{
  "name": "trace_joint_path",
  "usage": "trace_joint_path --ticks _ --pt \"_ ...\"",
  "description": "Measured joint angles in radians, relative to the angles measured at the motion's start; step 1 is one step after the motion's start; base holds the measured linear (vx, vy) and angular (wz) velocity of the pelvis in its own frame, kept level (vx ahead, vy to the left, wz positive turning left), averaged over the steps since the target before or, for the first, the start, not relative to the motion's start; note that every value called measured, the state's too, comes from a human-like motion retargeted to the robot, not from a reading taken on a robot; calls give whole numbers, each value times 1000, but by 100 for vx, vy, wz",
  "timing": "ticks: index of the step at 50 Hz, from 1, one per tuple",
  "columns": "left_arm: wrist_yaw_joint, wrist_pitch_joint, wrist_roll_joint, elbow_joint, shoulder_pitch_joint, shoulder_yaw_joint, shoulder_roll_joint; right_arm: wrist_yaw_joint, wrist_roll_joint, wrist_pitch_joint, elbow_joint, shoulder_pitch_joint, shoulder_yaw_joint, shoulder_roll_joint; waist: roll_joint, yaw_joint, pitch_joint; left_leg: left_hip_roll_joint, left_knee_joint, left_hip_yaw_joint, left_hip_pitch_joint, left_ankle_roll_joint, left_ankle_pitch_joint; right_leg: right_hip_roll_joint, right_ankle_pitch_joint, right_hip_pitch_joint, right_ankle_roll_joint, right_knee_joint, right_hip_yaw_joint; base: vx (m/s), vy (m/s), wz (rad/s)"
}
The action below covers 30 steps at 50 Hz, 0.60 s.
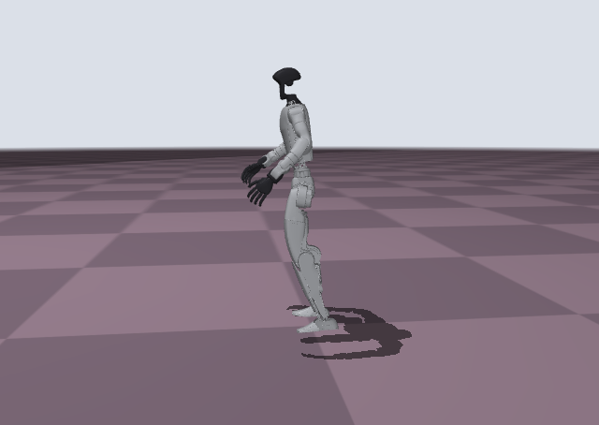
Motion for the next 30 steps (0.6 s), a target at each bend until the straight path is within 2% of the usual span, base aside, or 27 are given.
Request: trace_joint_path --ticks 4,7,12,17,22,25,30 --pt "-45 62 79 345 -4 -13 -199 -26 -1 58 375 -60 52 235 -39 45 21 15 298 6 -150 95 67 -21 -14 13 -21 10 22 14 -20 -26" --pt "-73 92 154 554 21 3 -303 -43 13 91 623 -106 18 357 -48 82 37 6 461 -12 -252 110 95 -24 -27 23 -32 24 37 18 -13 -27" --pt "-121 105 251 740 106 -8 -392 -69 47 105 850 -176 -23 435 -46 151 78 -66 435 -21 -318 75 57 -30 -50 39 -41 62 60 24 -4 -27" --pt "-142 105 237 748 194 -56 -409 -71 60 93 823 -208 48 436 -23 210 117 -87 73 77 -272 42 95 -10 -62 60 -38 87 69 29 2 -19" --pt "-142 72 194 701 230 -42 -407 -27 0 39 689 -223 130 404 39 252 142 -73 -318 123 -198 -76 177 58 -59 129 -28 77 84 38 9 -30" --pt "-142 46 168 665 224 -22 -405 -3 -29 8 629 -240 159 387 53 253 139 -69 -412 128 -184 -135 179 75 -50 165 -22 74 89 43 12 -20" --pt "-123 15 96 617 170 -21 -379 -17 -9 -9 602 -255 169 396 33 232 94 -68 -412 156 -151 -147 173 75 3 181 -30 116 99 50 16 -10"
